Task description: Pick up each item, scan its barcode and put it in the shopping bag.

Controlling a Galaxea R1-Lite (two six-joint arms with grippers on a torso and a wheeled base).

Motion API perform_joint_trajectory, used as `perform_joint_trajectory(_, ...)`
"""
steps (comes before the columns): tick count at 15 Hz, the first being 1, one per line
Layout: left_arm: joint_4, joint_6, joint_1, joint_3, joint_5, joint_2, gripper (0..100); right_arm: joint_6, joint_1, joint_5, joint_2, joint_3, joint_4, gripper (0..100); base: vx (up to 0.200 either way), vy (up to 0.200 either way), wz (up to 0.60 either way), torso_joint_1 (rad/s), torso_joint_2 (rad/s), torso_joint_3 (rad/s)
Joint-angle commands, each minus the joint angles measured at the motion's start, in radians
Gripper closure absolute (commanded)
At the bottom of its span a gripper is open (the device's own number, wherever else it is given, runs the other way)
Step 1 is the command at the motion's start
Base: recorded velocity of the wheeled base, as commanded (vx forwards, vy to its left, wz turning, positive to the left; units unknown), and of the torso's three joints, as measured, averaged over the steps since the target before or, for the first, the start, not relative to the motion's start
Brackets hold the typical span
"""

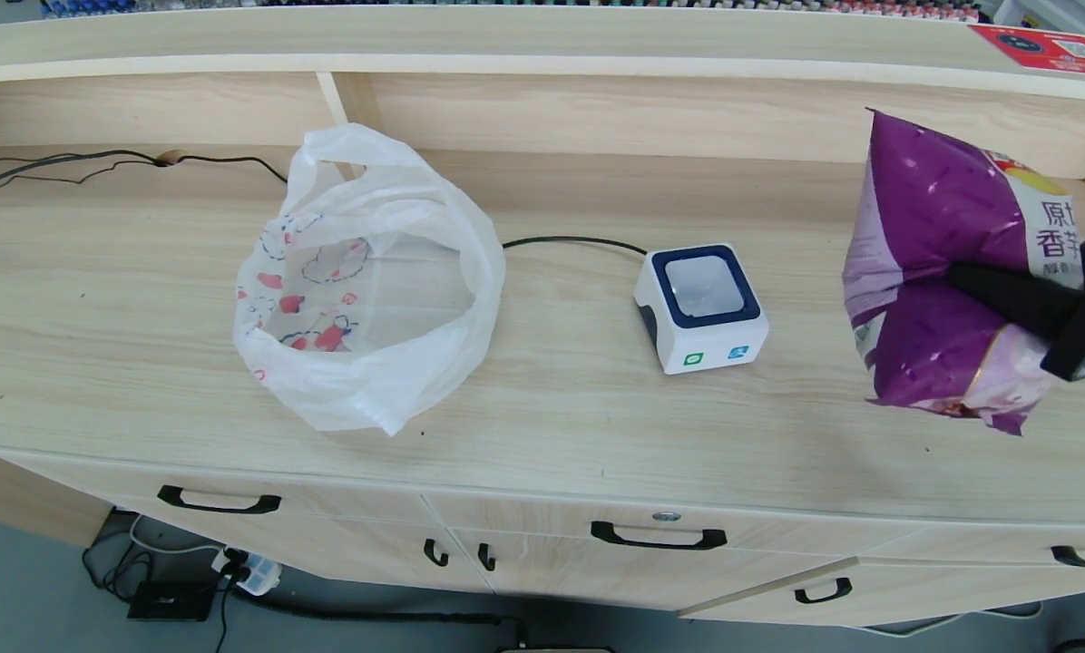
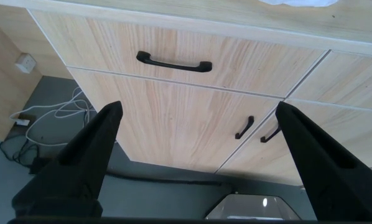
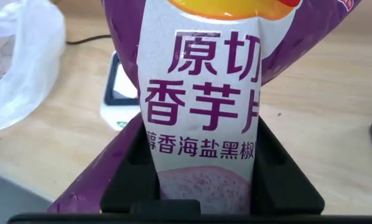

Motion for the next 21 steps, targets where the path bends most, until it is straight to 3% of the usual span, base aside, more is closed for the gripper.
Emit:
perform_joint_trajectory(1,-0.001,0.002,-0.002,0.0,0.0,0.0,0,0.028,0.155,0.009,-0.221,0.172,0.001,100,0.0,0.0,0.0,0.0,0.0,0.0)
perform_joint_trajectory(2,-0.001,0.0,-0.002,0.0,0.0,0.0,0,0.051,0.253,0.023,-0.281,0.274,-0.002,100,0.0,0.0,0.0,0.0,0.0,0.0)
perform_joint_trajectory(6,-0.001,0.002,0.0,0.0,0.0,0.0,0,0.183,0.382,0.023,-0.324,0.328,-0.003,100,0.0,0.0,0.0,0.0,0.0,0.0)
perform_joint_trajectory(8,-0.001,0.003,-0.002,0.0,0.0,0.0,0,0.343,0.43,0.025,-0.309,0.299,-0.003,100,0.0,0.0,0.0,0.0,0.0,0.0)
perform_joint_trajectory(12,-0.002,0.005,0.0,0.0,0.0,0.0,0,0.662,0.505,0.028,-0.203,0.116,-0.008,100,0.0,0.0,0.0,0.0,0.0,0.0)
perform_joint_trajectory(16,-0.001,0.002,0.0,0.0,0.0,0.0,0,0.785,0.575,0.031,-0.109,0.15,-0.201,100,0.0,0.0,0.0,0.0,0.0,0.0)
perform_joint_trajectory(21,0.001,0.002,-0.002,0.0,0.0,0.0,0,0.946,0.687,0.141,-0.011,0.15,-0.393,100,0.0,0.0,0.0,0.0,0.0,0.0)
